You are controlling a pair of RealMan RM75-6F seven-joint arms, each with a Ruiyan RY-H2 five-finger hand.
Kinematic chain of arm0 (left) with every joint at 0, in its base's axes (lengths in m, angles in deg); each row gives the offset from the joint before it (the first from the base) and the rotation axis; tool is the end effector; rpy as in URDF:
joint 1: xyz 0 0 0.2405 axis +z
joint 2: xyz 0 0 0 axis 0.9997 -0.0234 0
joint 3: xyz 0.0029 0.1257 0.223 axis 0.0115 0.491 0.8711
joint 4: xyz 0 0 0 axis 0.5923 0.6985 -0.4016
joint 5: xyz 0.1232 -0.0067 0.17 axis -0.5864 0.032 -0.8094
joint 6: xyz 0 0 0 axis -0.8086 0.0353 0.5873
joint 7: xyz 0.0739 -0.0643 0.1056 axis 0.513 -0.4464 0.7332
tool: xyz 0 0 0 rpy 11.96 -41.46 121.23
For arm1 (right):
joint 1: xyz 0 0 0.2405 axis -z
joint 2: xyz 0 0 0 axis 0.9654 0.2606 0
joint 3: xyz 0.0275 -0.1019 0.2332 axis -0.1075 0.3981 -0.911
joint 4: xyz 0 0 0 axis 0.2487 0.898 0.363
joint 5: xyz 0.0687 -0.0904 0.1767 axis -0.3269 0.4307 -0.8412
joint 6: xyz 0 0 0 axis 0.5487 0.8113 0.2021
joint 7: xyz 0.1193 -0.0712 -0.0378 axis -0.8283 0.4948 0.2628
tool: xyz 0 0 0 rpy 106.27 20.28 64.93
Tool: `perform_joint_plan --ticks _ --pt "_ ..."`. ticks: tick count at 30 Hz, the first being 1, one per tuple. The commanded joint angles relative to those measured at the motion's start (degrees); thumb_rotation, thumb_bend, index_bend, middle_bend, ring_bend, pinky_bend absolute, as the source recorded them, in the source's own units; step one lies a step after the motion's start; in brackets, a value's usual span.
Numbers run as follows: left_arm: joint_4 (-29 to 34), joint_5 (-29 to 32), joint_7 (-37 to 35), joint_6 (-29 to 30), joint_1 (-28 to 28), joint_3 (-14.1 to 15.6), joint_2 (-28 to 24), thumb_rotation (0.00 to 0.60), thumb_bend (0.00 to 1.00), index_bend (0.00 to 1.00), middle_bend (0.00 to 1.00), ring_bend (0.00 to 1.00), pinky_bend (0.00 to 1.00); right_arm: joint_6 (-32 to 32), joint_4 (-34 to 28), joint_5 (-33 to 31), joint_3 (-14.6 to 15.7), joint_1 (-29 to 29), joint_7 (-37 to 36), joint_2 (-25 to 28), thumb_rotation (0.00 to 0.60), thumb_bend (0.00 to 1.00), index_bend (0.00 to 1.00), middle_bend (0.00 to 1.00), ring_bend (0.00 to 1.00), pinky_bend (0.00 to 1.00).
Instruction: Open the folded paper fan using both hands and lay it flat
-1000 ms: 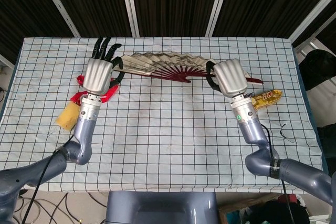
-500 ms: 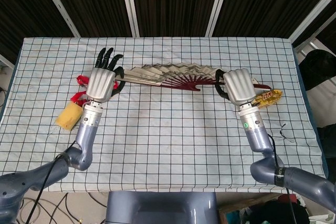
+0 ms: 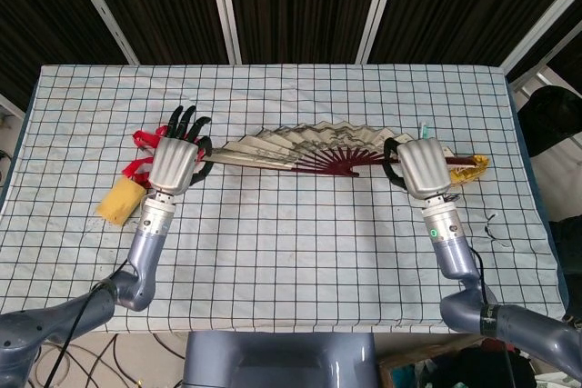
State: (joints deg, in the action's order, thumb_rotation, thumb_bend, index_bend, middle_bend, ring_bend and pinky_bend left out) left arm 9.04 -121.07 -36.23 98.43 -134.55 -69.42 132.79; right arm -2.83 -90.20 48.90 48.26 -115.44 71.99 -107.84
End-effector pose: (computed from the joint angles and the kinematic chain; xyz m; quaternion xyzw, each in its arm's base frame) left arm -0.1418 0.3983 0.0005 -0.6411 -0.2400 -0.4990 0.5313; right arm -0.1736 -0.3846 0.0821 0.6428 -0.2647 0.4561 0.5555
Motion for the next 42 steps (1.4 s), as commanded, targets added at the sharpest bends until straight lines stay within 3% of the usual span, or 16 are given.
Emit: perform_joint_plan --ticks 1,14,19,25,28,33,39,42 --pt "0.7 -0.3 0.2 0.2 0.9 0.6 -0.1 0.6 0.35 0.66 0.21 0.0 0.0 0.3 -0.4 0.2 0.4 0.8 0.3 -0.2 0.6 0.44 0.98 1.0 1.0 0.94" --pt "3.0 -0.9 0.7 -0.1 4.0 2.4 -0.3 0.6 0.33 0.64 0.2 0.0 0.0 1.5 -1.9 3.3 4.5 5.1 3.7 -0.4 0.6 0.43 0.98 0.99 1.0 0.92" --pt "4.0 -0.9 0.8 -0.3 5.0 2.6 -0.8 0.6 0.28 0.61 0.2 0.0 0.0 0.5 -3.7 3.2 5.7 6.3 5.6 0.2 0.6 0.33 0.83 0.9 0.95 0.88" --pt "5.7 -1.3 0.6 -0.4 6.1 2.9 -2.2 0.6 0.14 0.53 0.16 0.0 0.0 -0.7 -7.6 2.2 6.9 7.5 10.6 1.7 0.6 0.15 0.54 0.71 0.81 0.8" --pt "6.9 -1.6 0.7 -0.4 6.7 3.1 -3.1 0.6 0.07 0.46 0.14 0.0 0.0 -1.6 -11.1 -0.2 7.4 8.2 14.5 2.6 0.6 0.05 0.26 0.53 0.66 0.69" --pt "9.1 -2.1 0.6 0.0 7.7 3.5 -4.9 0.6 0.03 0.36 0.11 0.0 0.0 -2.1 -16.2 -3.7 8.0 9.1 19.8 3.8 0.6 0.0 0.03 0.29 0.44 0.53" --pt "14.1 -3.7 0.3 2.0 10.3 4.6 -10.2 0.6 0.02 0.29 0.09 0.0 0.0 -1.6 -21.6 -7.6 9.3 10.1 26.3 5.3 0.6 0.0 0.0 0.08 0.2 0.36" --pt "17.1 -4.4 0.1 3.3 12.2 5.4 -13.6 0.6 0.01 0.26 0.07 0.0 0.0 -0.7 -22.6 -7.8 9.8 10.8 27.5 5.9 0.6 0.0 0.0 0.04 0.15 0.32"
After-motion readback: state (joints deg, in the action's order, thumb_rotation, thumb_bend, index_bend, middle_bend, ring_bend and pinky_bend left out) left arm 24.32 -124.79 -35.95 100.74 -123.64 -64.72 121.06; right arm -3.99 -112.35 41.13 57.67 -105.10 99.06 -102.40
